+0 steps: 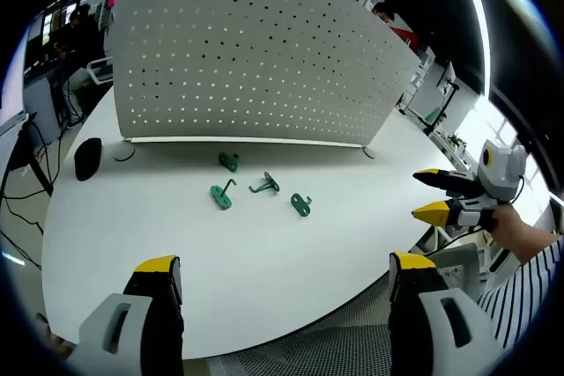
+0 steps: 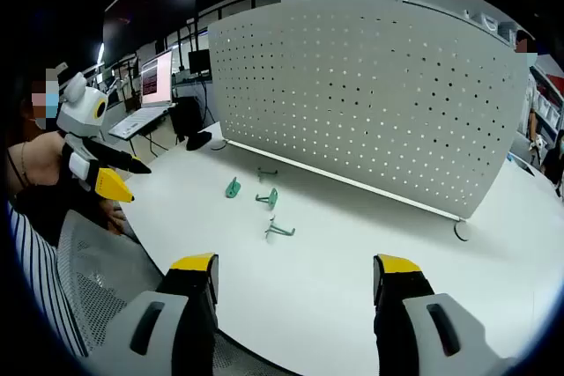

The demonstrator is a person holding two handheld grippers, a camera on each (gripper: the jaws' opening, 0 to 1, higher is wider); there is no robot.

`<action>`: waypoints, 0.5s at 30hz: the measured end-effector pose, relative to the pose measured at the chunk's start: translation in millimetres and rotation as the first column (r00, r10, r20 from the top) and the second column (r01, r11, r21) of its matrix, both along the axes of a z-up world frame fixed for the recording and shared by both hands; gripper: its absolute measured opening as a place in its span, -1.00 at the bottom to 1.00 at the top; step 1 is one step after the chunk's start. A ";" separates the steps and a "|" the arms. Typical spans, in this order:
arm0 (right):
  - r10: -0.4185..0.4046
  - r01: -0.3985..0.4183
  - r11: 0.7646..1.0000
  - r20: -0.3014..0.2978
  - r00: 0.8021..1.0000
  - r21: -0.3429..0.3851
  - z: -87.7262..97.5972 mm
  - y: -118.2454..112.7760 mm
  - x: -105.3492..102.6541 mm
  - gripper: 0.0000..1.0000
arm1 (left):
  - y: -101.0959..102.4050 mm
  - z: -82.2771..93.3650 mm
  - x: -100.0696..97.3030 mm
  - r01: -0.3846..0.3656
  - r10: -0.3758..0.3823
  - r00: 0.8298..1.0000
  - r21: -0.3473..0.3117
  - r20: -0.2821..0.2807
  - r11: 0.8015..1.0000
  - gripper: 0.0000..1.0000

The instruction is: Insert the hook assembly into the mounting plate slot until the hook locks in place.

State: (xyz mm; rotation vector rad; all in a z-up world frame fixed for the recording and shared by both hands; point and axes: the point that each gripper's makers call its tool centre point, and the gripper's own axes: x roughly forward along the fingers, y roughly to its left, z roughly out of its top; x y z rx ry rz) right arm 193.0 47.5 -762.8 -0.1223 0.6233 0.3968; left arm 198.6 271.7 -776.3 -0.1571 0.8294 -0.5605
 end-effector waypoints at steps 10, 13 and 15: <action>0.000 0.000 1.000 0.000 1.000 -0.008 0.2 -2.5 -0.1 0.37 | -3.6 -3.4 0.2 0.004 -0.004 1.000 -0.005 -0.005 1.000 1.00; -0.001 0.001 1.000 0.001 1.000 -0.006 0.8 -1.5 -0.3 0.37 | -5.2 -3.9 -2.0 0.007 -0.007 1.000 -0.004 -0.007 1.000 1.00; -0.001 0.001 1.000 0.001 1.000 -0.005 0.5 -0.4 -0.7 0.37 | -5.8 -3.9 -3.5 0.007 -0.007 1.000 -0.006 -0.009 1.000 1.00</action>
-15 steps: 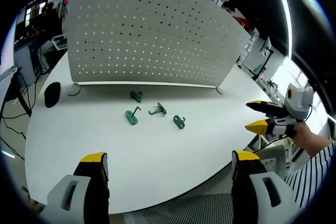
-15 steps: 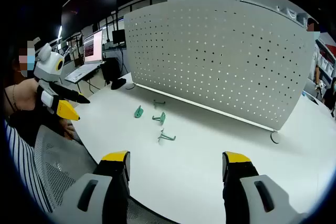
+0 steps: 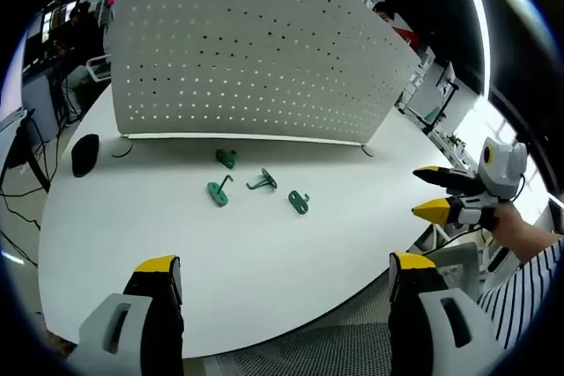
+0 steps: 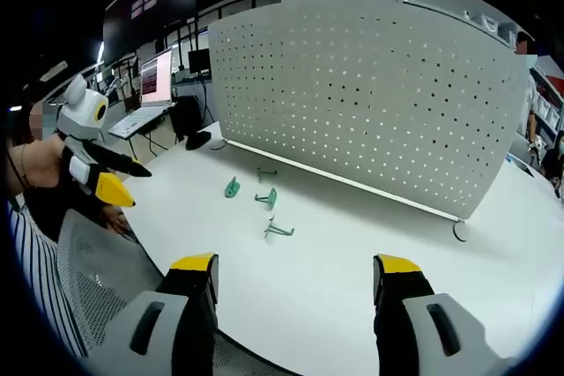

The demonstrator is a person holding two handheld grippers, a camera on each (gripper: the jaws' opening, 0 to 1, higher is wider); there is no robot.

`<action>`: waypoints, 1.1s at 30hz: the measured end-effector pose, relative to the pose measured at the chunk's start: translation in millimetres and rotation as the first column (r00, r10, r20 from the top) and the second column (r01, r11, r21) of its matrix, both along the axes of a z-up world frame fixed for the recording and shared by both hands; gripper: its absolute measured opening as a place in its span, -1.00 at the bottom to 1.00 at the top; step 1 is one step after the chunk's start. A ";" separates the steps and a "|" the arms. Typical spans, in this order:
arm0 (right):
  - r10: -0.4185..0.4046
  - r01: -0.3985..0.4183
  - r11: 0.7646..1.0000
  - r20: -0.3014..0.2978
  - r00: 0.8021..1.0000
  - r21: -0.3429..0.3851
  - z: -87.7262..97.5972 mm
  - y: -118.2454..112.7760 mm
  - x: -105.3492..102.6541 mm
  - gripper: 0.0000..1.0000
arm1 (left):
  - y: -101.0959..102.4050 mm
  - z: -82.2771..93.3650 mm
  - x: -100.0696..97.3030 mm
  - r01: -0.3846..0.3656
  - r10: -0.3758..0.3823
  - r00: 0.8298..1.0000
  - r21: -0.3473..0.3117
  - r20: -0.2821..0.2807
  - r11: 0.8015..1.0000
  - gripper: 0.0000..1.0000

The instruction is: Insert the hook assembly into the mounting plate slot until the hook locks in place.

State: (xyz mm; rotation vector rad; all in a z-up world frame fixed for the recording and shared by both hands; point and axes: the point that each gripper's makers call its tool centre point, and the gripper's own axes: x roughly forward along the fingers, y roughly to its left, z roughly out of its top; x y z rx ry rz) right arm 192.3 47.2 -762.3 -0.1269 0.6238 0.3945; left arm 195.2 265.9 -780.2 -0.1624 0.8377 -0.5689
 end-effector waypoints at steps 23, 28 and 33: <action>-0.005 0.005 1.000 -0.006 1.000 0.013 -2.1 -1.0 -3.6 0.36 | 5.8 -5.7 -5.4 -0.005 0.006 1.000 0.021 -0.018 1.000 1.00; -0.007 0.007 1.000 -0.004 1.000 0.012 -1.4 -3.8 -3.3 0.36 | 5.2 -6.6 -5.8 0.001 -0.001 1.000 0.026 -0.022 1.000 1.00; -0.007 0.007 1.000 -0.001 1.000 0.010 -0.2 -4.9 -2.6 0.36 | 5.0 -6.4 -5.5 0.003 -0.002 1.000 0.027 -0.023 1.000 1.00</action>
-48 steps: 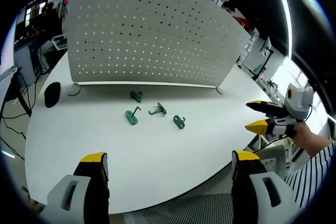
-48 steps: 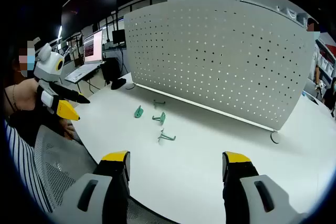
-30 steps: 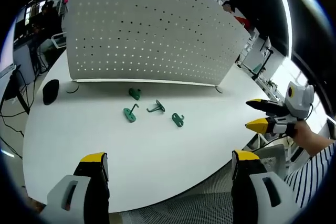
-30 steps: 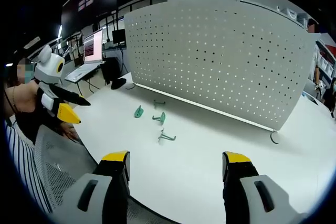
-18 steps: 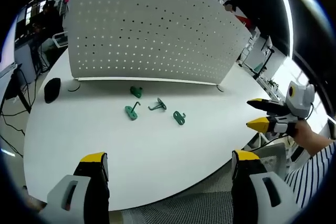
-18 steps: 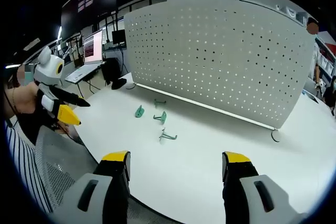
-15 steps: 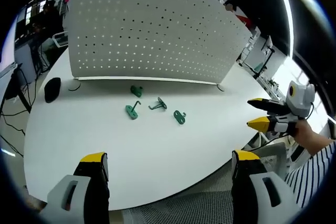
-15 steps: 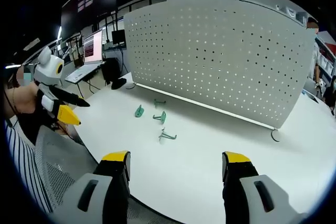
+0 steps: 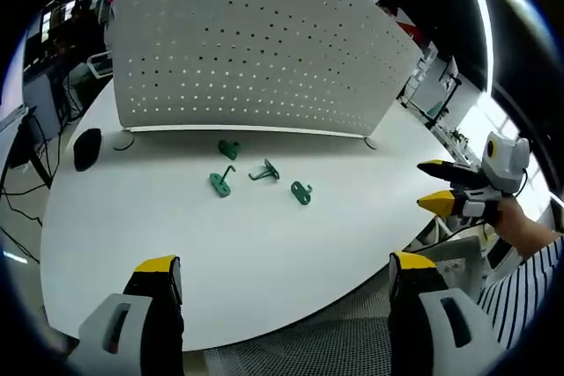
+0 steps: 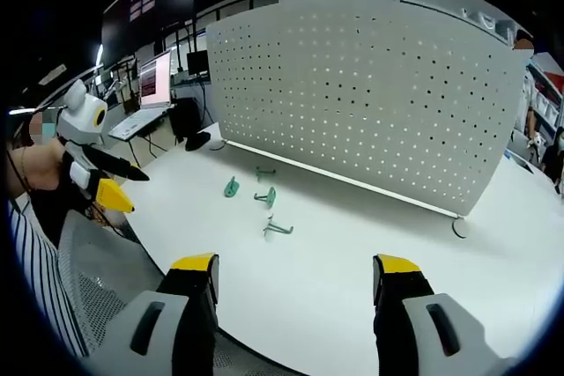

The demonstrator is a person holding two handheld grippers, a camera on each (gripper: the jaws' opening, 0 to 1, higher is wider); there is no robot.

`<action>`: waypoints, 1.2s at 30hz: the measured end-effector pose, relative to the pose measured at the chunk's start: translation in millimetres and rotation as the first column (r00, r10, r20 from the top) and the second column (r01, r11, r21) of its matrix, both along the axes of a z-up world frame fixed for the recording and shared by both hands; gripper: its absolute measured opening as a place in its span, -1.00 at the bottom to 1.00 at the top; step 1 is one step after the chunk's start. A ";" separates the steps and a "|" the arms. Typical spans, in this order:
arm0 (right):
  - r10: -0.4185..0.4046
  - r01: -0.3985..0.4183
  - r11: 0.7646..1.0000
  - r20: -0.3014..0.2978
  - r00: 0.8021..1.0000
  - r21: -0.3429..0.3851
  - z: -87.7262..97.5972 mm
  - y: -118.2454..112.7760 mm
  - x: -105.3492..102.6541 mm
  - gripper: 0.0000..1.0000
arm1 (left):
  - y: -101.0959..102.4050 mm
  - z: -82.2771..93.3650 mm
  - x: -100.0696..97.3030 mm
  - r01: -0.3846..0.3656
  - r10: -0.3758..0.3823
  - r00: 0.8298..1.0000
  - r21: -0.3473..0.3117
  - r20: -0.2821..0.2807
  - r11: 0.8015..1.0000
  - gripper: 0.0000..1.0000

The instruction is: Insert the hook assembly into the mounting plate slot until the hook locks in place.

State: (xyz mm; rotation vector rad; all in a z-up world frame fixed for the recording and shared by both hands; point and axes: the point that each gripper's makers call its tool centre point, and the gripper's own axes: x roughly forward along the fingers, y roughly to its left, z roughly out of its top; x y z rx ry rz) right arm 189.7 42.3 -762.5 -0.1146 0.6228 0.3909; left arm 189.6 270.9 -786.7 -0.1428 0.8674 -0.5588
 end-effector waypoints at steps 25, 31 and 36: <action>-0.006 0.007 1.000 0.032 0.999 -0.003 4.2 -6.2 4.2 0.28 | -11.9 -9.2 -5.2 0.047 -0.047 0.999 0.019 0.007 0.999 1.00; -0.008 0.008 1.000 0.025 1.000 0.005 3.1 -7.7 4.3 0.26 | -22.7 -19.0 -0.9 0.065 -0.065 0.998 0.024 0.004 0.998 0.97; -0.016 0.015 1.000 0.017 1.000 0.011 0.3 -10.8 4.3 0.23 | -33.8 -25.5 5.1 0.091 -0.091 0.996 0.015 0.018 0.996 0.94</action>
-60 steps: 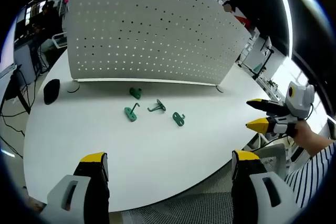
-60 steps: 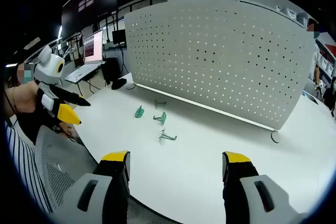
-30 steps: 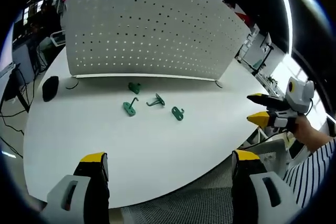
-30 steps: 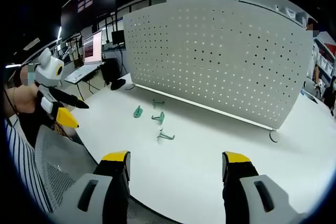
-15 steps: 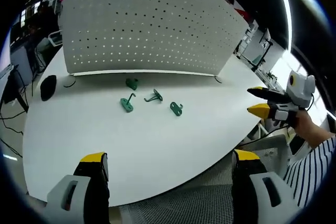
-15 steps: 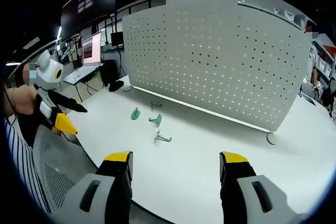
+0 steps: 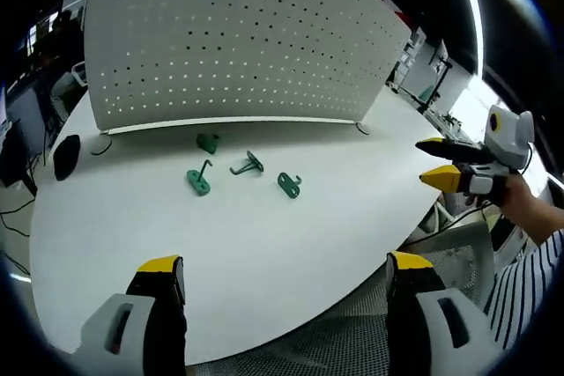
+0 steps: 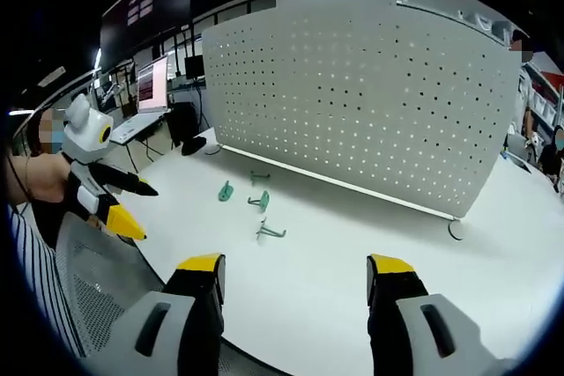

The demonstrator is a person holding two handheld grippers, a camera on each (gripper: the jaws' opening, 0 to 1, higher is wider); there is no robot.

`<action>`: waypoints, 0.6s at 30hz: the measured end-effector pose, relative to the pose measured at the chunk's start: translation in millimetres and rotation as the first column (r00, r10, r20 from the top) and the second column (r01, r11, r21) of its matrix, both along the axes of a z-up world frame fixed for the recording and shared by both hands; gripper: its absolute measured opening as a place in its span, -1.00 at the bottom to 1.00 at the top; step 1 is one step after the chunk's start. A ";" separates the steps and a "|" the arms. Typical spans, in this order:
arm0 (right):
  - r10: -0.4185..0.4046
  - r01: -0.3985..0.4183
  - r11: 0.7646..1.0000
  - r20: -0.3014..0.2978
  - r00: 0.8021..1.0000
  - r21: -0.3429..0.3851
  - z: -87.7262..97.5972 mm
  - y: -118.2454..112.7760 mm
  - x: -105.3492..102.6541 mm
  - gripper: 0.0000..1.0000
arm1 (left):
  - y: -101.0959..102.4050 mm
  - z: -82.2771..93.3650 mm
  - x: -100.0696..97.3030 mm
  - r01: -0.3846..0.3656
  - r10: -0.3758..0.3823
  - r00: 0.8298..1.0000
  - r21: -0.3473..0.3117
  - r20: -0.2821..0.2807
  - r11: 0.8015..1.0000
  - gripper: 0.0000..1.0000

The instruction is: Insert the hook assembly into the mounting plate slot until the hook locks in place.

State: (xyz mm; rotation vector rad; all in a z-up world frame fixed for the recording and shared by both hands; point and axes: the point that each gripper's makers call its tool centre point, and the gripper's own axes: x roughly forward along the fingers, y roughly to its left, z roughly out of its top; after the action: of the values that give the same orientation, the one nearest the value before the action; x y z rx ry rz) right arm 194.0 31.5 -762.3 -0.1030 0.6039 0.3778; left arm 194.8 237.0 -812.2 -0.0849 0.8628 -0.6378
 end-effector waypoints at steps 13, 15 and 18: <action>-0.020 0.020 1.000 -0.021 1.000 0.010 -7.5 -11.2 -0.3 0.12 | -23.6 -20.2 18.4 -0.009 0.009 1.000 -0.048 0.007 0.999 0.68; -0.023 0.023 1.000 -0.023 0.999 0.012 -8.4 -12.1 -0.4 0.11 | -30.1 -24.5 22.3 -0.010 0.010 1.000 -0.054 0.005 0.998 0.65; -0.031 0.031 0.999 -0.024 0.999 0.015 -9.5 -14.4 -0.4 0.10 | -39.2 -27.5 26.5 0.014 -0.013 1.000 -0.033 0.019 0.999 0.57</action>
State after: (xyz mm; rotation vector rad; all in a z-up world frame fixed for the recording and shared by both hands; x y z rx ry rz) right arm 193.5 17.1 -771.8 -0.0740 0.6250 0.3541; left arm 221.3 197.8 -839.7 -0.1028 0.8354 -0.6650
